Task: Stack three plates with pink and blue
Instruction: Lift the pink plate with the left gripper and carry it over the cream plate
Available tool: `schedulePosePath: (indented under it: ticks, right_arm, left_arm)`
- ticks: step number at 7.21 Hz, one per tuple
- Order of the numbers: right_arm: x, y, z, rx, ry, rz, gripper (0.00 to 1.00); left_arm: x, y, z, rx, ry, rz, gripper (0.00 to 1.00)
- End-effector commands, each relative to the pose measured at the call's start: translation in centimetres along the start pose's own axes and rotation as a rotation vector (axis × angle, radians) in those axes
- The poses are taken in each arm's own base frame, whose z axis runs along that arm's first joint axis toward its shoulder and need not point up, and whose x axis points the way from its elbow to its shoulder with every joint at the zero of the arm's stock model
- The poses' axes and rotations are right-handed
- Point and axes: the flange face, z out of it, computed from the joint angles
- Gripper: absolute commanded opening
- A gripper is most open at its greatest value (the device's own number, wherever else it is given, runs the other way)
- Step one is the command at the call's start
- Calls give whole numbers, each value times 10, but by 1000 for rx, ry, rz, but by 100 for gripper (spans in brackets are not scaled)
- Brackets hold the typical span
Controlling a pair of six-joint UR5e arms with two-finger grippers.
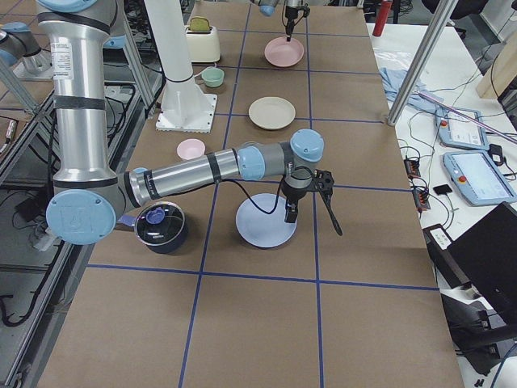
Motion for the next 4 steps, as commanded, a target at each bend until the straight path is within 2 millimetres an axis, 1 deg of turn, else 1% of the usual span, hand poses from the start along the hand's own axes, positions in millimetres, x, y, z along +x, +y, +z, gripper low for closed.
schedulePosePath:
  ticks: [1,2,3,4]
  right_arm:
    - [15,0,14,-27,10,7,100]
    - [21,-4,21,-19,6,0,100]
    - [41,-12,43,-1,-17,-19,100]
    - [56,-14,63,-2,-60,-33,100]
  left_arm:
    - [67,-55,-26,67,62,-106,0]
    - [102,-77,-37,76,109,-172,0]
    - [130,-84,-38,77,134,-184,0]
    - [172,-93,-28,60,162,-223,0]
